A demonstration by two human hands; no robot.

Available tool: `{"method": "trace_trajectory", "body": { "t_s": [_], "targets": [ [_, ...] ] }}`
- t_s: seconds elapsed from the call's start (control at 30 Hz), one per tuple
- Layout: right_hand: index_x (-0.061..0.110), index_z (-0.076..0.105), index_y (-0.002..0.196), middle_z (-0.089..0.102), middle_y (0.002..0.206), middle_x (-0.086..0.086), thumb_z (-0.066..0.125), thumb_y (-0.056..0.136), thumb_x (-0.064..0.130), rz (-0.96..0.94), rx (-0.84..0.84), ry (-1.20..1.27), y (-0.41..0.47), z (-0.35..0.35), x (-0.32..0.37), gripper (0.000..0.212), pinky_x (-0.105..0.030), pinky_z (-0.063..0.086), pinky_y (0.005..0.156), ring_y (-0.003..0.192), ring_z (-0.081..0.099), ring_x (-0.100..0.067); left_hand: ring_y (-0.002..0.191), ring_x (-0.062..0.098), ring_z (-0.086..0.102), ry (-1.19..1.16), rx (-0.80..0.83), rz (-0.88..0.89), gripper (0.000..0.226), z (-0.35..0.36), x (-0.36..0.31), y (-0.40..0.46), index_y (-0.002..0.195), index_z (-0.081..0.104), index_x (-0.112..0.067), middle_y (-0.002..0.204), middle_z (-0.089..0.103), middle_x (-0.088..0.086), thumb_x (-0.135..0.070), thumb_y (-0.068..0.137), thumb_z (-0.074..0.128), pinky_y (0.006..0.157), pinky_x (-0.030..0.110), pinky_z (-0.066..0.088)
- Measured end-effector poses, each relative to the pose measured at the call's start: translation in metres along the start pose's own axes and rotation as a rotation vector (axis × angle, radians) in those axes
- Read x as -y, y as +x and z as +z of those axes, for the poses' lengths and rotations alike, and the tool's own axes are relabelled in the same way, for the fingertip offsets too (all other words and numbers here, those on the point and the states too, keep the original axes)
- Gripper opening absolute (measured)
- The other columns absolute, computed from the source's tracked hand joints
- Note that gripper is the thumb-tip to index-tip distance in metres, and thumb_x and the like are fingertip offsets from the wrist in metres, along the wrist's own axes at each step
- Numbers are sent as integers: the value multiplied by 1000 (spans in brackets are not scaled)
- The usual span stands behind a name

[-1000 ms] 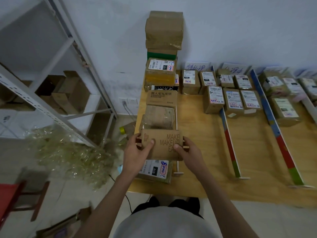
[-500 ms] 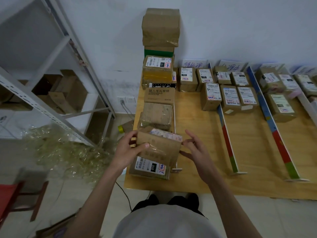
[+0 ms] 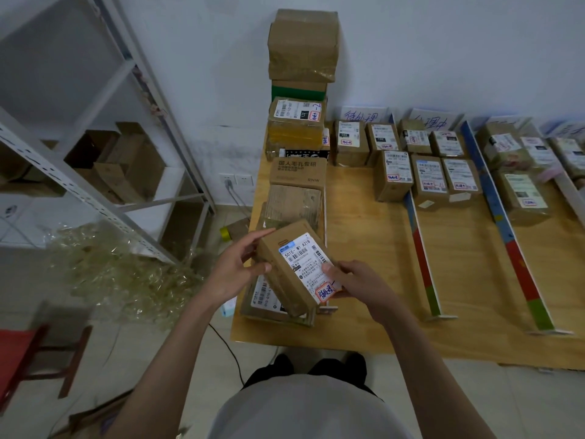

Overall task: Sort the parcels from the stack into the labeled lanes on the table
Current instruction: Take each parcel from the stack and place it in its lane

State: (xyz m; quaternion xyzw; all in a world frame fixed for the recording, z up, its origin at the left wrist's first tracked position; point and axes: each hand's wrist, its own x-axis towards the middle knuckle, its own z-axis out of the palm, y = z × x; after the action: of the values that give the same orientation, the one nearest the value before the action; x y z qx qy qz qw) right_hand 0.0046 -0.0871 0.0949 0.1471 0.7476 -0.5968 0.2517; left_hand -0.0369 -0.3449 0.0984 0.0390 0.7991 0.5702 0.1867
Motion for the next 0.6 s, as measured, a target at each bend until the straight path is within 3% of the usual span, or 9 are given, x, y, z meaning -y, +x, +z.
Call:
{"method": "trace_trajectory", "body": {
  "t_s": [0.1, 0.23, 0.33, 0.5, 0.6],
  "targets": [
    [15, 74, 96, 77, 90, 4, 61, 95, 43, -14, -37, -39, -3, -5, 2, 31, -36, 55, 89, 89, 72, -11, 123, -2, 51, 33, 12, 36, 68, 3, -9, 6, 138, 52, -33, 134, 59, -8, 3, 84, 70, 97, 12, 41],
    [13, 72, 100, 77, 90, 4, 61, 95, 41, -8, -96, 37, -9, -12, 7, 30, -25, 58, 79, 89, 73, -12, 129, 8, 48, 179, -153, 90, 64, 17, -18, 22, 142, 49, -30, 137, 56, -8, -11, 86, 72, 109, 32, 37],
    [16, 72, 99, 77, 89, 5, 61, 94, 42, -12, -177, 68, -13, -20, 7, 29, -28, 59, 81, 87, 73, -10, 131, 13, 46, 394, -235, 160, 57, 31, -29, 34, 142, 47, -30, 142, 51, -6, -23, 90, 70, 109, 42, 40],
    [19, 72, 98, 77, 87, 6, 60, 95, 45, -3, -379, 115, -22, -40, 5, 29, -25, 58, 72, 82, 72, -8, 131, 20, 47, 658, -226, 254, 45, 62, -48, 50, 142, 47, -20, 144, 47, -1, -31, 99, 55, 107, 38, 41],
    [21, 71, 92, 76, 86, 5, 59, 96, 45, -11, -478, 127, -29, -54, -1, 27, -31, 60, 77, 82, 71, -10, 127, 22, 49, 761, -209, 279, 43, 80, -52, 63, 137, 52, -17, 139, 52, 3, -37, 99, 51, 107, 40, 42]
  ]
}}
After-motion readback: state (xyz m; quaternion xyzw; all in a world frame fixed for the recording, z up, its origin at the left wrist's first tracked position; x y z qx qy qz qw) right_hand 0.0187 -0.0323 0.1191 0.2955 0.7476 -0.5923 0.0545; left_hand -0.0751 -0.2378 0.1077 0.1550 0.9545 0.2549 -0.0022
